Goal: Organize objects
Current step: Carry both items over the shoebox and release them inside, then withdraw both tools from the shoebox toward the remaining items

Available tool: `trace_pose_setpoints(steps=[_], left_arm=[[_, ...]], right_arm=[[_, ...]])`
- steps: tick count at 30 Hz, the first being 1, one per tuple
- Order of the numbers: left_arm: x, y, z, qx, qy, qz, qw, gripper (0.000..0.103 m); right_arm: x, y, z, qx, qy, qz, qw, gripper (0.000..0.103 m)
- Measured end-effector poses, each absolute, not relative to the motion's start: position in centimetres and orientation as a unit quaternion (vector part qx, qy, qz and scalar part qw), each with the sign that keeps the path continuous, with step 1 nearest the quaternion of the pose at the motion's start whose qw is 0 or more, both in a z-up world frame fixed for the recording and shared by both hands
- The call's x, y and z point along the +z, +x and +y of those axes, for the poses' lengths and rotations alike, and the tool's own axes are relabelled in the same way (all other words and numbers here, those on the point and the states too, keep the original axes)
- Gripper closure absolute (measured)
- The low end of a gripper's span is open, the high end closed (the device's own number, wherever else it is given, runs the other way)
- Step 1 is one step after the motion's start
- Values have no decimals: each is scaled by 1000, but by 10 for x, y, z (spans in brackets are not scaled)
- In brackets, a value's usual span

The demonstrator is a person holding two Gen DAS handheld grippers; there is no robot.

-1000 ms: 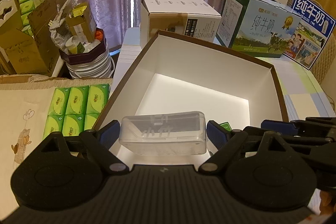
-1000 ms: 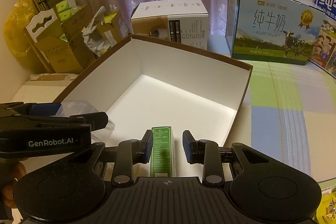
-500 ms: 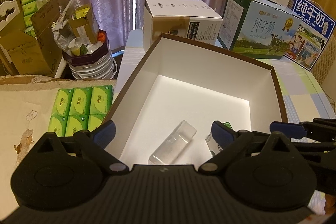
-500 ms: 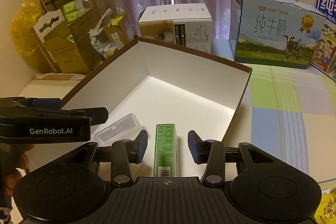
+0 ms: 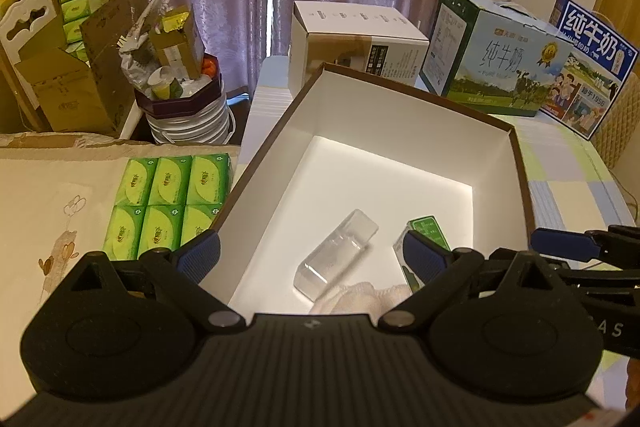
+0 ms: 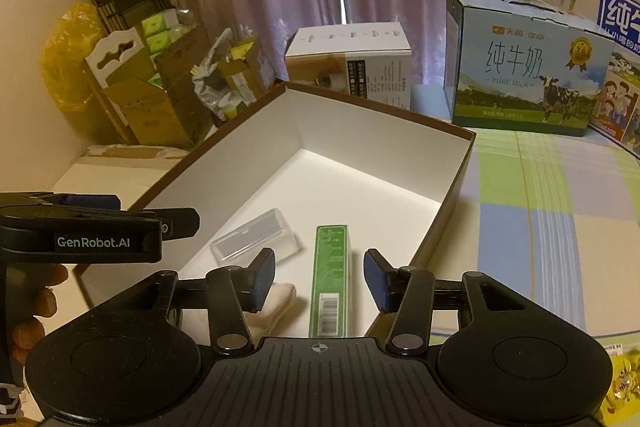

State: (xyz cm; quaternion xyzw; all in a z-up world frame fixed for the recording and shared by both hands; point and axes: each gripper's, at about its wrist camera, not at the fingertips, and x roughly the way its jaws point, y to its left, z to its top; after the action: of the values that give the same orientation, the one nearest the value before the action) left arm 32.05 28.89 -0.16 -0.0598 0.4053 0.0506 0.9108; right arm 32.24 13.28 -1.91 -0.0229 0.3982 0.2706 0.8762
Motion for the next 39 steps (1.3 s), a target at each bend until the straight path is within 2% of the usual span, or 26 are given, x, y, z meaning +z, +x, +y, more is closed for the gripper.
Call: trace_pose_setpoints(steps=[18, 39], left_arm=[[29, 251, 252, 34, -62, 388, 919, 7], [33, 198, 193, 8, -56, 390, 919, 7]], right_arm=[[15, 261, 85, 294, 5, 370, 881, 54], [16, 220, 15, 297, 11, 378, 877, 53]])
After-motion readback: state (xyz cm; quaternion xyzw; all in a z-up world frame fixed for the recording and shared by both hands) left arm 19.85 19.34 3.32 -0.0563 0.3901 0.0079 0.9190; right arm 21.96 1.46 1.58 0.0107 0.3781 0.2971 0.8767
